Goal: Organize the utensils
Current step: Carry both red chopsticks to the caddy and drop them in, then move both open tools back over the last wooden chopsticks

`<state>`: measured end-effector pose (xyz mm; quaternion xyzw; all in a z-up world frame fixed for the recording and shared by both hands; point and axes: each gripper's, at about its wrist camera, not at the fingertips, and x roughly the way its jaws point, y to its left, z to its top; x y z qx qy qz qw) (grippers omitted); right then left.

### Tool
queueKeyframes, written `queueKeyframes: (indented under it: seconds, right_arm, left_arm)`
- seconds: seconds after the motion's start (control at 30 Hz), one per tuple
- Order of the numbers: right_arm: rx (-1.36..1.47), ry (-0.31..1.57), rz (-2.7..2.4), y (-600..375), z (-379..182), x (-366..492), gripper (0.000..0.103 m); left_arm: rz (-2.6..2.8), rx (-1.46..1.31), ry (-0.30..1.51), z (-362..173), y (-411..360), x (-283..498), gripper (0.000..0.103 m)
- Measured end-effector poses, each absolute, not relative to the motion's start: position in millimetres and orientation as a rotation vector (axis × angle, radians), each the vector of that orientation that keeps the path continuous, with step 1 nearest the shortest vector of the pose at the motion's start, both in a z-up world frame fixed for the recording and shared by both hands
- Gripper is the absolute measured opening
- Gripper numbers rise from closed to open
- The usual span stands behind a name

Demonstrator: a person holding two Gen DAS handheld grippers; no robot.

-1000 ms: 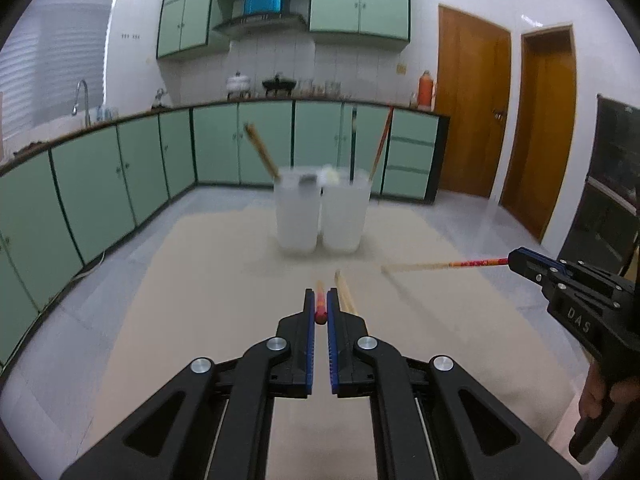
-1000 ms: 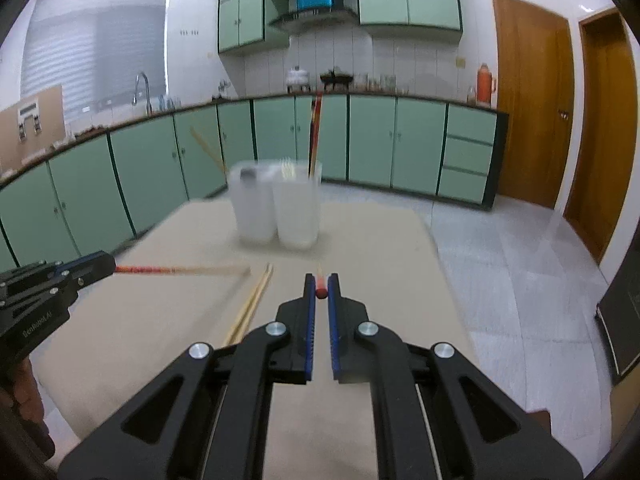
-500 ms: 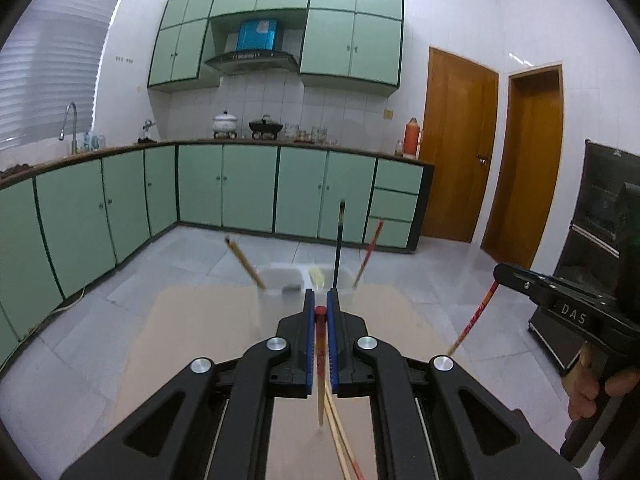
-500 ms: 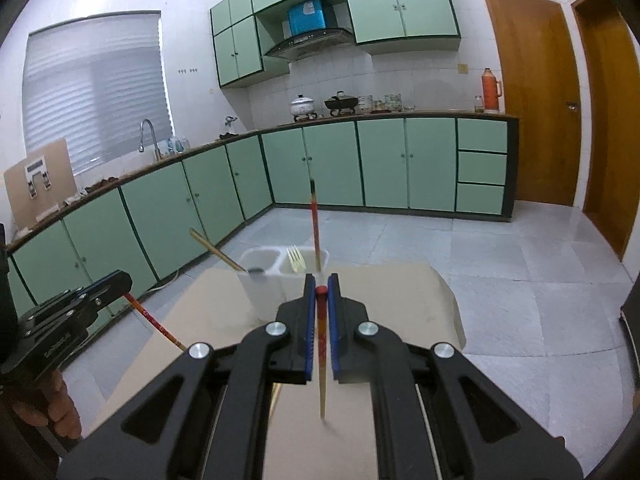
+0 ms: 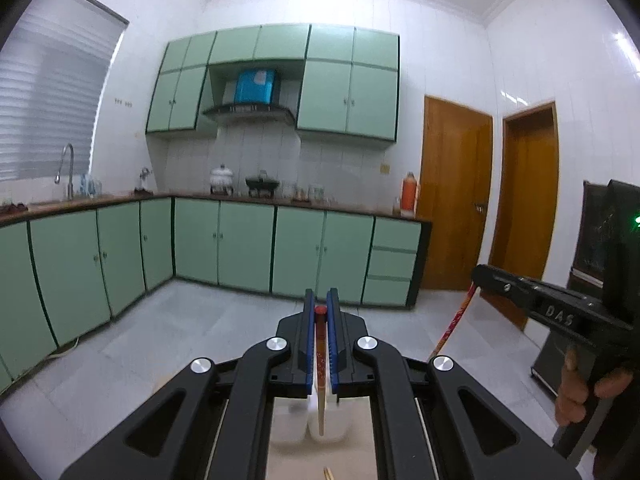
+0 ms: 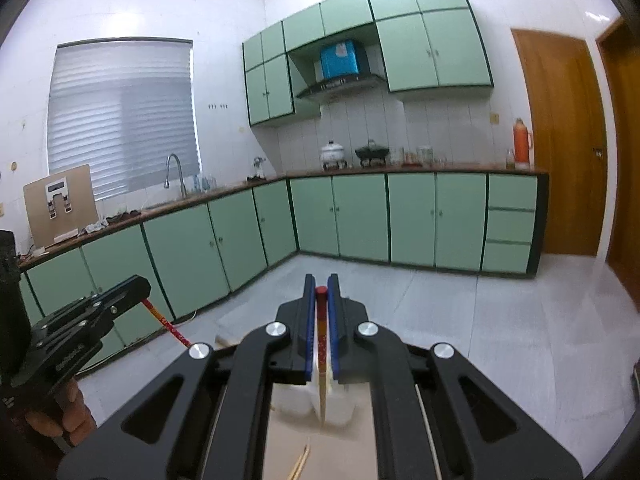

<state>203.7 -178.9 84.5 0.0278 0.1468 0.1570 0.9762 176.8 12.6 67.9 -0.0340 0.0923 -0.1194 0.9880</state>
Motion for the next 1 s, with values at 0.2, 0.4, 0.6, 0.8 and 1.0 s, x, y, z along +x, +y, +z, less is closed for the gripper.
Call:
queueKeyframes:
  seconds: [0.2,0.4,0.6,0.8,1.0]
  right_arm:
    - [-0.014,0.273,0.275,-164,94,257,0.005]
    - [-0.008,0.334,0.255,-160,56,305,0.005]
    - [-0.045,0.423,0.268,-148,14,323,0.01]
    - [-0.048,0.31,0.238,-150,10,280,0.03]
    - [-0.009,0.269,0.232,-163,-5,212,0.038]
  left_arm:
    - [-0.211,-0.051,0.123,89,7,224,0.006]
    - [-0.194,-0.057,0.204,57,-2,278,0.005]
    - [-0.186,-0.04,0.352,8,-7,313,0.009]
    - [-0.174,-0.048,0.332,-1,1,288,0.027]
    - [-0.177,-0.013,0.322,-22,5,230,0.036]
